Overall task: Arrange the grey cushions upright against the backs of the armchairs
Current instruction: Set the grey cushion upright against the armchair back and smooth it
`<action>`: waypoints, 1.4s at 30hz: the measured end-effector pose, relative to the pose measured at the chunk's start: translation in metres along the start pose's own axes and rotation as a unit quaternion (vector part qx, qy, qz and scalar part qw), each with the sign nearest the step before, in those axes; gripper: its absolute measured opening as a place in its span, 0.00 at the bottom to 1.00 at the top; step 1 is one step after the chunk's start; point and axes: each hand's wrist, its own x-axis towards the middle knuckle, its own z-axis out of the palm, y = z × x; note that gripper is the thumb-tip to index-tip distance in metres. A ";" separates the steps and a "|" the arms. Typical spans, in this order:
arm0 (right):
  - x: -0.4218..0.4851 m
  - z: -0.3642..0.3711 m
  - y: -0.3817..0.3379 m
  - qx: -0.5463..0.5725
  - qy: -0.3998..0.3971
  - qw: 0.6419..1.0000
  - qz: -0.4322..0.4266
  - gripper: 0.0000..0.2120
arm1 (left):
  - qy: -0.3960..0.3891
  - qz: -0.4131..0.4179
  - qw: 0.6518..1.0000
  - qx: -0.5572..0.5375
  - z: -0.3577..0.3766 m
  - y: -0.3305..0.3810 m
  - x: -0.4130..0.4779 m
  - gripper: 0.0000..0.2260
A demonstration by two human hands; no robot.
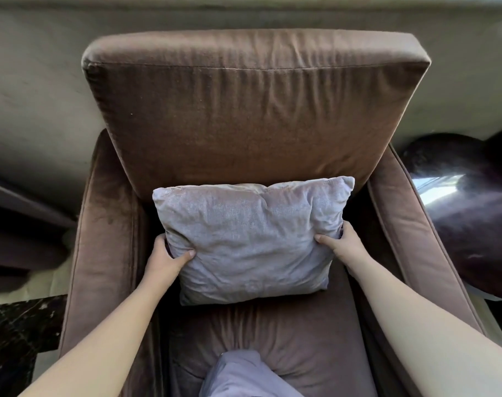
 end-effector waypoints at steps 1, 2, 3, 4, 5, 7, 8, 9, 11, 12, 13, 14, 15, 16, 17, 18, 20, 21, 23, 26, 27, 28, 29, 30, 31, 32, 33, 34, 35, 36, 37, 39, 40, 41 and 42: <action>0.001 -0.004 -0.005 -0.013 0.007 1.000 -0.005 0.34 | 0.011 -0.002 1.000 0.004 -0.003 0.003 -0.001 0.36; 0.002 -0.007 -0.012 -0.027 0.012 0.999 -0.013 0.38 | 0.020 0.002 1.000 0.002 -0.007 0.006 0.000 0.36; 0.002 -0.010 -0.020 -0.049 0.018 0.998 -0.031 0.40 | 0.026 0.010 1.000 -0.003 -0.012 0.011 0.001 0.36; 0.003 -0.012 -0.028 -0.071 0.028 0.996 -0.054 0.41 | 0.033 0.021 0.999 -0.008 -0.016 0.018 0.003 0.36; 0.003 -0.014 -0.037 -0.095 0.040 0.991 -0.081 0.40 | 0.041 0.032 0.999 -0.007 -0.021 0.026 0.005 0.35; 0.007 -0.016 -0.052 -0.133 0.075 0.979 -0.138 0.37 | 0.065 0.061 0.996 -0.011 -0.030 0.046 0.010 0.33; 0.009 -0.016 -0.060 -0.150 0.090 0.972 -0.156 0.36 | 0.084 0.077 0.993 -0.007 -0.033 0.057 0.012 0.32; 0.010 -0.015 -0.068 -0.167 0.103 0.966 -0.168 0.34 | 0.107 0.096 0.990 0.004 -0.035 0.070 0.013 0.32; 0.013 -0.009 -0.082 -0.226 0.121 0.948 -0.190 0.34 | 0.150 0.139 0.978 0.033 -0.037 0.095 0.014 0.29; 0.013 -0.003 -0.088 -0.261 0.121 0.935 -0.206 0.33 | 0.159 0.160 0.973 0.045 -0.035 0.106 0.015 0.28; 0.013 0.004 -0.095 -0.289 0.114 0.922 -0.229 0.31 | 0.158 0.180 0.969 0.057 -0.032 0.118 0.015 0.27; 0.012 0.011 -0.101 -0.311 0.100 0.911 -0.251 0.28 | 0.149 0.202 0.965 0.071 -0.028 0.128 0.016 0.25; 0.011 0.019 -0.107 -0.329 0.078 0.902 -0.268 0.24 | 0.135 0.227 0.960 0.090 -0.022 0.137 0.017 0.23; 0.011 0.027 -0.112 -0.346 0.054 0.893 -0.282 0.21 | 0.117 0.250 0.955 0.112 -0.014 0.144 0.019 0.21; 0.012 0.036 -0.116 -0.362 0.029 0.884 -0.296 0.18 | 0.094 0.269 0.949 0.136 -0.007 0.149 0.019 0.20; 0.013 0.044 -0.119 -0.375 0.003 0.874 -0.308 0.15 | 0.069 0.289 0.942 0.158 0.002 0.153 0.021 0.18; 0.014 0.063 -0.122 -0.404 -0.042 0.852 -0.330 0.12 | 0.016 0.327 0.922 0.205 0.020 0.157 0.024 0.13; 0.014 0.071 -0.122 -0.420 -0.054 0.841 -0.337 0.11 | -0.005 0.338 0.911 0.237 0.029 0.157 0.027 0.11; 0.017 0.084 -0.121 -0.449 -0.063 0.823 -0.343 0.10 | -0.027 0.338 0.888 0.310 0.041 0.154 0.033 0.07; 0.023 0.084 -0.116 -0.479 -0.055 0.803 -0.350 0.12 | -0.014 0.345 0.864 0.367 0.041 0.146 0.040 0.08; 0.025 0.080 -0.114 -0.486 -0.050 0.800 -0.349 0.12 | -0.008 0.346 0.862 0.372 0.037 0.144 0.042 0.08; 0.028 0.075 -0.113 -0.495 -0.045 0.794 -0.349 0.12 | -0.007 0.342 0.861 0.376 0.032 0.141 0.044 0.08; 0.030 0.069 -0.112 -0.509 -0.040 0.786 -0.347 0.12 | -0.011 0.337 0.860 0.382 0.026 0.139 0.045 0.08; 0.033 0.061 -0.111 -0.524 -0.036 0.778 -0.344 0.12 | -0.016 0.335 0.859 0.388 0.020 0.137 0.046 0.08; 0.036 0.053 -0.111 -0.537 -0.032 0.773 -0.336 0.12 | -0.019 0.333 0.857 0.393 0.013 0.134 0.047 0.08; 0.040 0.044 -0.110 -0.549 -0.027 0.769 -0.327 0.12 | -0.017 0.331 0.857 0.394 0.008 0.131 0.047 0.08; 0.043 0.036 -0.110 -0.556 -0.022 0.769 -0.315 0.13 | -0.013 0.327 0.858 0.395 0.002 0.128 0.048 0.08; 0.046 0.028 -0.109 -0.559 -0.020 0.771 -0.305 0.14 | -0.007 0.323 0.859 0.396 -0.002 0.126 0.047 0.08; 0.049 0.021 -0.107 -0.562 -0.021 0.773 -0.295 0.15 | -0.003 0.318 0.861 0.397 -0.006 0.124 0.047 0.08; 0.051 0.017 -0.107 -0.565 -0.021 0.773 -0.289 0.15 | -0.001 0.314 0.861 0.400 -0.009 0.123 0.047 0.09; 0.052 0.015 -0.107 -0.570 -0.021 0.771 -0.284 0.16 | -0.002 0.309 0.862 0.403 -0.011 0.122 0.048 0.08; 0.051 0.014 -0.109 -0.578 -0.015 0.766 -0.281 0.15 | -0.011 0.301 0.862 0.409 -0.014 0.122 0.049 0.08; 0.051 0.014 -0.110 -0.580 -0.013 0.765 -0.281 0.14 | -0.018 0.297 0.861 0.412 -0.015 0.123 0.050 0.07; 0.050 0.013 -0.110 -0.578 -0.011 0.767 -0.277 0.13 | -0.024 0.295 0.860 0.416 -0.017 0.123 0.050 0.08; 0.050 0.013 -0.110 -0.573 -0.008 0.773 -0.272 0.12 | -0.028 0.292 0.858 0.421 -0.017 0.123 0.050 0.08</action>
